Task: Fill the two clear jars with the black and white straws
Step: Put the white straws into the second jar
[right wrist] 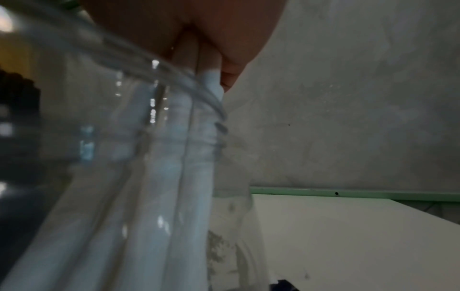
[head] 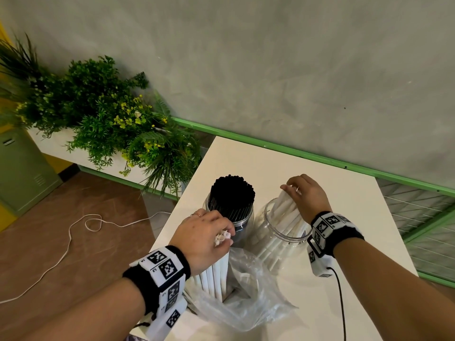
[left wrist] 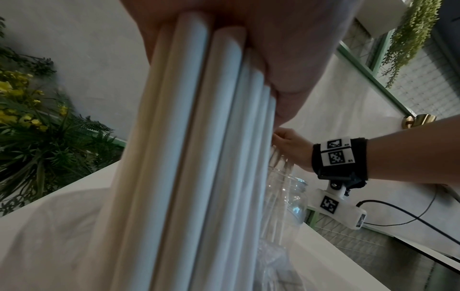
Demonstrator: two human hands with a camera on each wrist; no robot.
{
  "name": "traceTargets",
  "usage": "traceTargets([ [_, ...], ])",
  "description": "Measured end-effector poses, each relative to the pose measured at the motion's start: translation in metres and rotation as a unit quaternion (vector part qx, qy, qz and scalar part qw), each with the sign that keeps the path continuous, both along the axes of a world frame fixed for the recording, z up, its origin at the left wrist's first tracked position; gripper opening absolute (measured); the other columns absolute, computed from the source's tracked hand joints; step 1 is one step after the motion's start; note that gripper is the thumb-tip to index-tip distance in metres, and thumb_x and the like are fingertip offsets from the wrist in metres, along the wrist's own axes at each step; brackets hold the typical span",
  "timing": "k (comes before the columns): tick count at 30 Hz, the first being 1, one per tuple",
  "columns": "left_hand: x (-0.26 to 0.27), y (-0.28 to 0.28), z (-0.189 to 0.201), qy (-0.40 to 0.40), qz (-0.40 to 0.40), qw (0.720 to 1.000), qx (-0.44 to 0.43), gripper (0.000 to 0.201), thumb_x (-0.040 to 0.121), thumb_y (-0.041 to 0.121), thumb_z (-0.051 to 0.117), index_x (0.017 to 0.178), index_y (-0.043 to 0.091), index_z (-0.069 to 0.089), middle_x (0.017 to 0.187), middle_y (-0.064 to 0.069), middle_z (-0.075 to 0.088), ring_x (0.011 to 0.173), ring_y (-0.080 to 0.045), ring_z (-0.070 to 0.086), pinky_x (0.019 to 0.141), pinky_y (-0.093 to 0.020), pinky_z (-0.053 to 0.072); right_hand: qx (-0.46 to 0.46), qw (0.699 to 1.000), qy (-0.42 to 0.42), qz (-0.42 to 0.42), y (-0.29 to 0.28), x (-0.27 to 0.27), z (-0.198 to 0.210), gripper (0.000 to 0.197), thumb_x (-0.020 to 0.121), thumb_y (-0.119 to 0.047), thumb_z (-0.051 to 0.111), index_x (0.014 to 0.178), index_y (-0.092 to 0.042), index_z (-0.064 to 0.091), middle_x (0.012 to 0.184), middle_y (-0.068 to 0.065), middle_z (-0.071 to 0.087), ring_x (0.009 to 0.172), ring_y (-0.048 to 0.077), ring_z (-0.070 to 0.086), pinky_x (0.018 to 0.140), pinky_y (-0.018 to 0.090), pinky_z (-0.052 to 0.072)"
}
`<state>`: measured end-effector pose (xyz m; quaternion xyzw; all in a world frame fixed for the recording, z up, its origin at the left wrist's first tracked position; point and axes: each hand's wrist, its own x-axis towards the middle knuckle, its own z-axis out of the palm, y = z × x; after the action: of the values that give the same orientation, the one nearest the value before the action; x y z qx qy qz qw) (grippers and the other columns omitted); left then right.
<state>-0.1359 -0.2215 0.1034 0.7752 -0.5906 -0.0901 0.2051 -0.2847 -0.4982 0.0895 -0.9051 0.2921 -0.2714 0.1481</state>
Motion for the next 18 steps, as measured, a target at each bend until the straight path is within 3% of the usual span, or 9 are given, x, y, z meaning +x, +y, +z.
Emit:
traceTargets([
  [3,0.0,0.001,0.0,0.003,0.002,1.0,-0.005,0.043,0.075,0.056,0.028,0.099,0.038,0.059,0.099,0.018,0.055,0.096,-0.008,0.044,0.085,-0.018,0.032,0.015,1.0,0.011,-0.013,-0.002,-0.002,0.001,0.023,0.092,-0.034,0.058,0.098,-0.013,0.064,0.088,-0.003,0.055,0.081,0.018,0.051,0.072,0.027,0.038],
  [10,-0.001,0.001,0.001,-0.004,0.0,1.0,-0.002,0.045,0.074,0.057,0.027,0.099,0.038,0.059,0.1,0.018,0.055,0.095,-0.009,0.043,0.083,-0.018,0.033,0.052,0.998,0.012,-0.04,-0.004,-0.011,0.0,0.023,0.1,-0.021,0.044,0.105,-0.009,0.063,0.101,0.006,0.061,0.092,0.028,0.057,0.074,0.028,0.037],
  [15,-0.001,0.002,0.001,-0.006,-0.001,1.0,0.001,0.047,0.074,0.058,0.025,0.101,0.038,0.058,0.101,0.019,0.054,0.095,-0.008,0.042,0.082,-0.017,0.03,-0.01,0.997,-0.07,-0.013,0.02,-0.027,0.012,0.054,0.095,-0.051,0.03,0.111,-0.011,0.061,0.108,0.004,0.058,0.103,0.024,0.049,0.085,0.025,0.032],
  [18,0.0,0.002,0.001,-0.003,-0.001,1.0,-0.002,0.046,0.074,0.058,0.026,0.1,0.039,0.058,0.101,0.019,0.055,0.095,-0.008,0.043,0.081,-0.017,0.029,-0.085,0.994,-0.012,0.063,0.04,-0.048,0.008,0.062,0.092,-0.061,0.033,0.131,-0.016,0.049,0.13,0.005,0.048,0.121,0.021,0.039,0.1,0.033,0.03],
])
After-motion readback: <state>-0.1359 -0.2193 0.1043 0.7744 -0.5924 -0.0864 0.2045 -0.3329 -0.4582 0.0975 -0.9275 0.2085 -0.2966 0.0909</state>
